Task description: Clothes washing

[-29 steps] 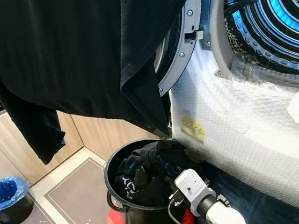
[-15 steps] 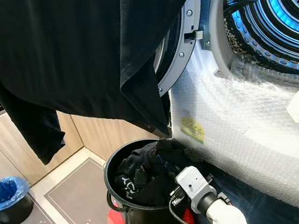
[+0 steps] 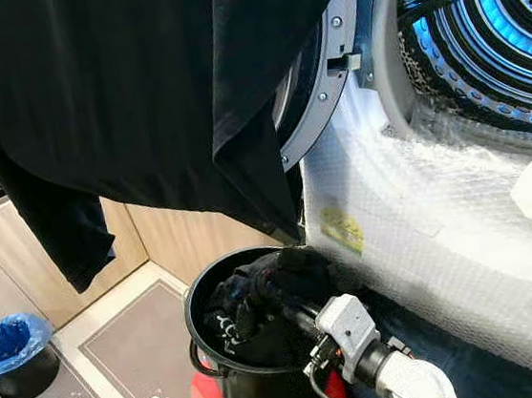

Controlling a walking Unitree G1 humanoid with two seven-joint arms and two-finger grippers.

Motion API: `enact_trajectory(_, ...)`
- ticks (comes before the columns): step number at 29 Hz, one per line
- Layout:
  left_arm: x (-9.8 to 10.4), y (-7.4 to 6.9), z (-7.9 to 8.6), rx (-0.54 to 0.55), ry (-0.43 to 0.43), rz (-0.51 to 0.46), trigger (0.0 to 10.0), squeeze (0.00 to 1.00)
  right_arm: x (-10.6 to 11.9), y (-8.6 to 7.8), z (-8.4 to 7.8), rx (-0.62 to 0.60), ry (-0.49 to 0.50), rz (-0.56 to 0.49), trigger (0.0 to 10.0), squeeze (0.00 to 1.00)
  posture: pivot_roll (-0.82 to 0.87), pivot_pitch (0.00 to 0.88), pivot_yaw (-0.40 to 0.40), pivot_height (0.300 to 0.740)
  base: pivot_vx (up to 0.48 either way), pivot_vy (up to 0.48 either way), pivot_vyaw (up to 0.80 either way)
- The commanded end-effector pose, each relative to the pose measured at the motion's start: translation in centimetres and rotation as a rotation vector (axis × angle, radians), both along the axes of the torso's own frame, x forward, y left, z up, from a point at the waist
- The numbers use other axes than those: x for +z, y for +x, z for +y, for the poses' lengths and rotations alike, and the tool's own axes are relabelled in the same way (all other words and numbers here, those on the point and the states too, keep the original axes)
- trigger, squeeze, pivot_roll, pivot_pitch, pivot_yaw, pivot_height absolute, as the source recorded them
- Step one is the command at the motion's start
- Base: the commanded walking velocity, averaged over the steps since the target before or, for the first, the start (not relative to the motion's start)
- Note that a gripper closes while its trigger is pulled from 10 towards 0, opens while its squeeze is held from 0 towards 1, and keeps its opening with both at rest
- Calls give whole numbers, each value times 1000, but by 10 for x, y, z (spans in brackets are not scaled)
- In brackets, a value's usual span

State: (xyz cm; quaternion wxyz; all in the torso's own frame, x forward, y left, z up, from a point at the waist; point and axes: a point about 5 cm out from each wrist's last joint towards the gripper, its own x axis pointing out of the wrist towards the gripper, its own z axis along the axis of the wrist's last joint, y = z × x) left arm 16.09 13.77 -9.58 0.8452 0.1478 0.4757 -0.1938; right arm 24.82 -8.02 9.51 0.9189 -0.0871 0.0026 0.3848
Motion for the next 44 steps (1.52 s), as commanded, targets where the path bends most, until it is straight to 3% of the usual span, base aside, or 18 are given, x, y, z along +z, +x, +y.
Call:
enact_trajectory(1, -6, -13, 4, 0, 20, 63, 10000, 0, 12, -3, 1, 66, 69, 0, 0, 0, -109, 0, 29, 740, 0, 0, 0)
enact_trajectory(2, -6, -13, 4, 0, 21, 63, 10000, 0, 16, -6, 0, 92, 95, 6, 4588, 0, -110, 0, 31, 740, 0, 0, 0)
enact_trajectory(3, -6, -13, 4, 1, 21, 63, 10000, 0, 18, -7, 0, 108, 111, 9, 4588, 0, -112, 0, 32, 740, 0, 0, 0)
enact_trajectory(4, -6, -13, 4, 0, 22, 62, 10000, 0, 20, -8, 0, 118, 128, 12, 8353, 0, -113, 0, 32, 740, 0, 0, 0)
enact_trajectory(5, -6, -13, 4, 0, 22, 62, 10000, 0, 20, -8, 0, 118, 128, 12, 8353, 0, -113, 0, 32, 740, 0, 0, 0)
enact_trajectory(6, -6, -12, 4, -3, 22, 61, 10000, 0, 22, -9, 0, 138, 139, 15, 10000, 0, -113, 0, 33, 740, 0, 0, 0)
enact_trajectory(12, -5, -12, 4, -1, 20, 62, 10000, 0, 28, -6, 2, 120, 195, 14, 10000, 0, -119, 0, 33, 740, 0, 0, 0)
enact_trajectory(17, -5, -11, 4, -1, 18, 62, 10000, 0, 48, -3, -3, 107, 340, 11, 10000, 0, -122, 0, 36, 740, 0, 0, 0)
enact_trajectory(19, -5, -11, 4, -1, 17, 62, 10000, 0, 59, -3, -9, 156, 404, 11, 10000, 0, -126, 0, 38, 740, 0, 0, 0)
enact_trajectory(26, -5, -10, 4, -9, 20, 60, 10000, 0, 70, -17, -22, 378, 433, 101, 10000, 0, -131, 0, 45, 740, 0, 0, 0)
enact_trajectory(30, -5, -10, 5, -13, 23, 60, 10000, 0, 85, -16, -40, 394, 511, 103, 10000, 0, -131, 0, 46, 740, 0, 0, 0)
enact_trajectory(32, -5, -11, 4, -13, 22, 62, 10000, 0, 95, -6, -56, 347, 555, 98, 10000, 0, -137, 0, 49, 740, 0, 0, 0)
enact_trajectory(33, -5, -11, 4, -13, 22, 62, 10000, 0, 95, -6, -56, 347, 555, 98, 10000, 0, -137, 0, 49, 740, 0, 0, 0)
enact_trajectory(40, -5, -12, 3, -16, 16, 67, 10000, 0, 124, 0, -96, 286, 601, -3, 10000, 0, -151, 0, 51, 740, 0, 0, 0)
enact_trajectory(44, -6, -14, 2, -36, 20, 72, 10000, 0, 142, 0, -117, 243, 682, -60, 10000, 0, -161, 0, 46, 740, 0, 0, 0)
